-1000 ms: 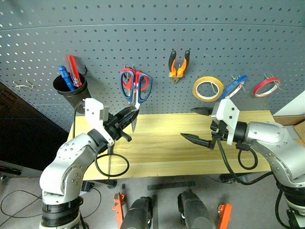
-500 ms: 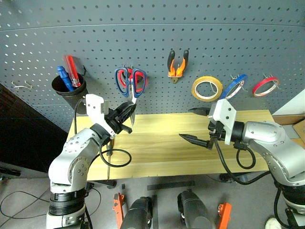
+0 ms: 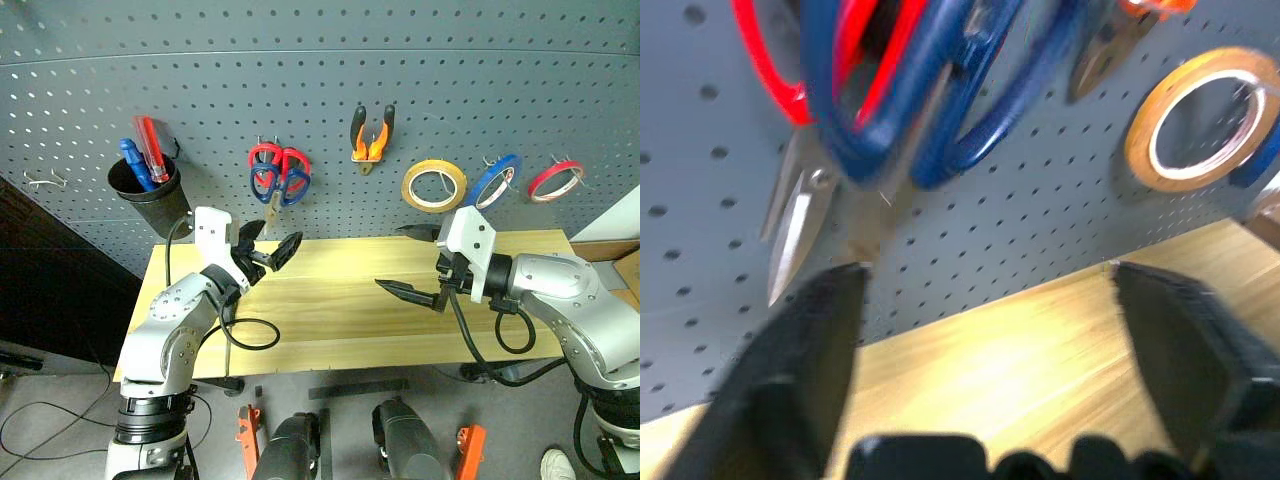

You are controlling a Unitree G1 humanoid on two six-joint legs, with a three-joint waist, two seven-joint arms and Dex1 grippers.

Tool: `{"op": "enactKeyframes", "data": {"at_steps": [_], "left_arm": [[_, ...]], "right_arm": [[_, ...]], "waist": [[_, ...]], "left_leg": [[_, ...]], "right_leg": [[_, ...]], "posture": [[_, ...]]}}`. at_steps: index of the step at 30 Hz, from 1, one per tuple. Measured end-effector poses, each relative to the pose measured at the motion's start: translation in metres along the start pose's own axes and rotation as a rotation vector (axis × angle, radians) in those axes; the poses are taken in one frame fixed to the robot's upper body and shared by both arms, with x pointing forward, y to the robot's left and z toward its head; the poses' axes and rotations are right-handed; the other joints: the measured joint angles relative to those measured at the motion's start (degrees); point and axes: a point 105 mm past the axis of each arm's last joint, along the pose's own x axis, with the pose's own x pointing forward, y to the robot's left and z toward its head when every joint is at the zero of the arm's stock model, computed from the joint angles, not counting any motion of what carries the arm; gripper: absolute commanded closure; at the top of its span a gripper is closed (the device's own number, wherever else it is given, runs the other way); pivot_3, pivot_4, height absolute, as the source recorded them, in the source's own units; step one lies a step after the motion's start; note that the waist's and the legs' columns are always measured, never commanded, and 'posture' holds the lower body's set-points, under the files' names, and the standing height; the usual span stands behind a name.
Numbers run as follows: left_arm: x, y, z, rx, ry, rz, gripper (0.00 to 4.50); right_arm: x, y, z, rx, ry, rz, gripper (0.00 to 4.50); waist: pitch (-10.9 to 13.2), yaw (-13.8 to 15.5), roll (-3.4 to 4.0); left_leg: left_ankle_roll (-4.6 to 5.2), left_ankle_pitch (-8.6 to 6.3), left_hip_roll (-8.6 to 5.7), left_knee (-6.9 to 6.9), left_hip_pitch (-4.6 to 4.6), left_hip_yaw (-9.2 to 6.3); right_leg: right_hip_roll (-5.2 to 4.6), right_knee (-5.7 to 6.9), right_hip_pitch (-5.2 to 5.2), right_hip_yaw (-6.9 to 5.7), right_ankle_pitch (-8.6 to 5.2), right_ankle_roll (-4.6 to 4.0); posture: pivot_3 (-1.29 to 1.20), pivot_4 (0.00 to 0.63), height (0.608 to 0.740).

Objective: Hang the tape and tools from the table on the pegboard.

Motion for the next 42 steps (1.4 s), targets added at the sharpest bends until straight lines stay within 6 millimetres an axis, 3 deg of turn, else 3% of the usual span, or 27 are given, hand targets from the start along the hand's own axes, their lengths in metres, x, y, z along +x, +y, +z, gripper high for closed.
{"op": "enactKeyframes", "data": {"at_steps": [3,7,10,17,25,28,38,42], "left_arm": [[-0.020,0.022,-0.043,0.053,0.210,0.120,0.03],[-0.048,0.049,-0.071,0.073,0.392,0.269,0.03],[-0.058,0.055,-0.085,0.033,0.477,0.326,0.03],[-0.048,0.069,-0.101,-0.105,0.568,0.408,0.03],[-0.032,0.080,-0.124,-0.248,0.629,0.454,0.03],[-0.025,0.084,-0.121,-0.243,0.617,0.455,0.57],[-0.036,0.079,-0.128,-0.239,0.607,0.454,4.01],[-0.041,0.078,-0.129,-0.212,0.583,0.455,4.10]], "right_arm": [[0.003,0.011,-0.009,0.167,-0.020,-0.004,0.00],[0.011,0.041,-0.017,0.291,-0.013,0.053,0.00],[0.014,0.047,-0.023,0.303,0.017,0.067,0.00],[0.027,0.052,-0.006,0.272,-0.019,0.112,0.00],[0.034,0.059,-0.001,0.228,-0.005,0.168,0.00],[0.035,0.060,-0.001,0.222,0.001,0.174,0.00],[0.033,0.059,0.002,0.254,-0.008,0.183,0.00],[0.030,0.055,0.001,0.240,0.010,0.175,0.00]], "waist": [[0.02,-0.53,0.02],[0.03,-0.53,0.04],[0.04,-0.26,0.04],[0.03,0.64,0.04],[0.03,0.55,0.01],[0.04,0.56,0.00],[0.04,0.19,0.00],[0.04,0.16,0.00]], "left_leg": [[0.00,0.00,0.04,-0.07,-0.01,-0.01],[0.01,0.00,0.02,-0.04,0.00,0.00],[0.02,-0.01,-0.02,0.03,0.00,-0.02],[-0.01,0.01,0.01,0.03,0.04,-0.08],[-0.03,0.00,0.00,0.05,-0.01,-0.06],[-0.03,0.01,0.00,0.05,-0.01,-0.06],[-0.02,0.00,0.01,0.05,0.01,-0.05],[-0.02,0.00,0.01,0.06,0.01,-0.04]], "right_leg": [[0.03,0.01,-0.05,0.00,0.00,0.00],[0.01,0.01,-0.03,0.02,0.00,0.00],[-0.01,0.01,-0.02,0.02,0.00,0.00],[0.02,0.10,-0.02,-0.07,0.00,0.00],[-0.01,0.04,-0.04,-0.08,0.01,0.00],[-0.02,0.04,-0.04,-0.09,0.01,0.00],[-0.02,0.04,-0.04,-0.06,0.01,-0.01],[-0.02,0.04,-0.04,-0.06,0.01,-0.01]], "posture": [[-0.26,0.248,0.740],[-0.24,0.252,0.740],[-0.23,0.254,0.740],[-0.22,0.260,0.740],[-0.25,0.269,0.740],[-0.26,0.271,0.740],[-0.28,0.257,0.740],[-0.29,0.253,0.740]]}}
